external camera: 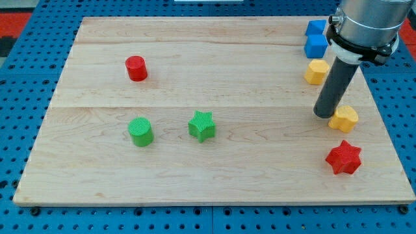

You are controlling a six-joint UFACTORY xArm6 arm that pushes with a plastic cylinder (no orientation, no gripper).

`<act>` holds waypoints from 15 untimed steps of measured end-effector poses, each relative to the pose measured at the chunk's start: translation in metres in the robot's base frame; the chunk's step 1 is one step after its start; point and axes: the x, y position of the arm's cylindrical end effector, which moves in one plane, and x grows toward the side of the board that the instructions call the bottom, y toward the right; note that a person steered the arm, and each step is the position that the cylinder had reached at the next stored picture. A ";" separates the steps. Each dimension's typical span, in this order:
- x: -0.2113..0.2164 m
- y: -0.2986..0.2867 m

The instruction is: Place the green star below the yellow hexagon

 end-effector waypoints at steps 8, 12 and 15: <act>-0.005 -0.232; 0.017 -0.265; 0.020 -0.196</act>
